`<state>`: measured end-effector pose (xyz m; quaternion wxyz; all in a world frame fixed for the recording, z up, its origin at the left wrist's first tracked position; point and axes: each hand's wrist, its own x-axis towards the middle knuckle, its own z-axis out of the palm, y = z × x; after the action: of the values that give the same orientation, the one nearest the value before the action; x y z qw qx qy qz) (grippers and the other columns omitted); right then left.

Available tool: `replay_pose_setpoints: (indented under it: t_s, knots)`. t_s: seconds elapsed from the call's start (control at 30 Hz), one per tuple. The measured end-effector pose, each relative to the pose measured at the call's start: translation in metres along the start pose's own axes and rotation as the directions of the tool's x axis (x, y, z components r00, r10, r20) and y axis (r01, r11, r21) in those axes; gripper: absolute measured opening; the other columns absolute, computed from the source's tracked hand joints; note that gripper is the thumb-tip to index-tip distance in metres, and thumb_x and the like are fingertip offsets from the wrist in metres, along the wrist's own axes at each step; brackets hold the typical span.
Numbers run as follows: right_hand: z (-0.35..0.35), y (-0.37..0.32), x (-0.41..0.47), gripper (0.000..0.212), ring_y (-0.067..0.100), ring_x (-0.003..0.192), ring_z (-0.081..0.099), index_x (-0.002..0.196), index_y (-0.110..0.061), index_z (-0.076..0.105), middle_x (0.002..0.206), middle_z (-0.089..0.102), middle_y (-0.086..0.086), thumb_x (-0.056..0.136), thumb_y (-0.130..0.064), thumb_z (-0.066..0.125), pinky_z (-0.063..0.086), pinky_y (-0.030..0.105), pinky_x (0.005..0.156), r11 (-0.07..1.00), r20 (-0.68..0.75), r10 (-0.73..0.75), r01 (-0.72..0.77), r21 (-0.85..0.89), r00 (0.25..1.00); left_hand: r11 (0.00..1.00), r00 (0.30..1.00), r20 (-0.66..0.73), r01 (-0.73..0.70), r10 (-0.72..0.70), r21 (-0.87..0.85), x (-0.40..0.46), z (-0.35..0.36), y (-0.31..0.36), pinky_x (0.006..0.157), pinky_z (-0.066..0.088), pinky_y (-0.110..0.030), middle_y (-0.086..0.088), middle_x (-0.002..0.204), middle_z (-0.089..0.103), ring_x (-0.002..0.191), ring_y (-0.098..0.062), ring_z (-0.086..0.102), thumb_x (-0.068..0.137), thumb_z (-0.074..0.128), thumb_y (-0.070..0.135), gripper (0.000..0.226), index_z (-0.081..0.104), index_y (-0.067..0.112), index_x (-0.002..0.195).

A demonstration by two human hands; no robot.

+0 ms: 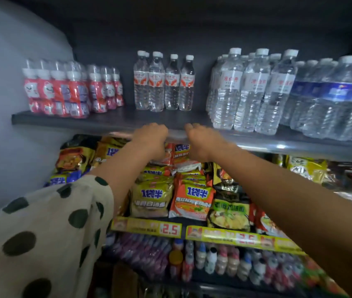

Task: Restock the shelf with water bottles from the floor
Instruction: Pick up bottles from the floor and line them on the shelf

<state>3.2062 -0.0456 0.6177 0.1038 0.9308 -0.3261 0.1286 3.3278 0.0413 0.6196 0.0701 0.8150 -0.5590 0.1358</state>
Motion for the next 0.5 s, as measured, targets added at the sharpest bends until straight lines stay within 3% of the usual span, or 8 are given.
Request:
replay_pose_setpoints:
  t_s: [0.07, 0.27, 0.4, 0.5]
  knots:
    - [0.028, -0.005, -0.031, 0.059, 0.035, 0.121, 0.048, 0.13, -0.004, 0.038, 0.131, 0.047, 0.017, 0.081, -0.021, 0.066, 0.043, 0.04, 0.094, 1.0, 0.03, -0.015, 0.014, 0.026, 0.999, 1.0, 0.999, 0.037, 0.007, -0.006, -0.019, -0.029, 0.025, 0.019, 0.082, 0.048, -0.039, -0.015, 0.117, 0.059, 0.11, -0.034, 0.058, 0.081, 0.065, 0.017, 0.032, 0.058, 0.011, 0.112]
    - [0.153, -0.021, -0.135, 0.06, 0.035, 0.115, 0.049, 0.132, -0.006, 0.036, 0.124, 0.046, 0.015, 0.081, -0.016, 0.064, 0.045, 0.04, 0.078, 0.996, 0.261, -0.055, 0.033, 0.087, 0.964, 0.999, 0.953, 0.302, -0.037, 0.035, -0.002, -0.112, 0.152, 0.064, 0.084, 0.049, -0.04, -0.011, 0.115, 0.06, 0.111, -0.03, 0.058, 0.084, 0.065, 0.018, 0.03, 0.058, 0.011, 0.112]
    - [0.252, -0.027, -0.213, 0.064, 0.036, 0.118, 0.045, 0.141, -0.002, 0.027, 0.131, 0.043, 0.02, 0.085, -0.012, 0.057, 0.042, 0.043, 0.082, 0.99, 0.444, -0.092, 0.034, 0.137, 0.891, 0.997, 0.888, 0.454, -0.051, 0.069, -0.052, -0.174, 0.254, 0.085, 0.085, 0.05, -0.039, -0.009, 0.119, 0.059, 0.113, -0.029, 0.058, 0.085, 0.062, 0.018, 0.036, 0.054, 0.013, 0.119]
    - [0.332, -0.032, -0.266, 0.066, 0.035, 0.121, 0.042, 0.142, -0.004, 0.026, 0.135, 0.039, 0.02, 0.085, -0.01, 0.059, 0.041, 0.042, 0.089, 0.987, 0.595, -0.099, 0.003, 0.159, 0.798, 0.994, 0.791, 0.607, -0.012, 0.076, -0.109, -0.221, 0.343, 0.096, 0.084, 0.047, -0.033, -0.01, 0.124, 0.055, 0.114, -0.028, 0.055, 0.094, 0.049, 0.009, 0.028, 0.05, 0.01, 0.122]
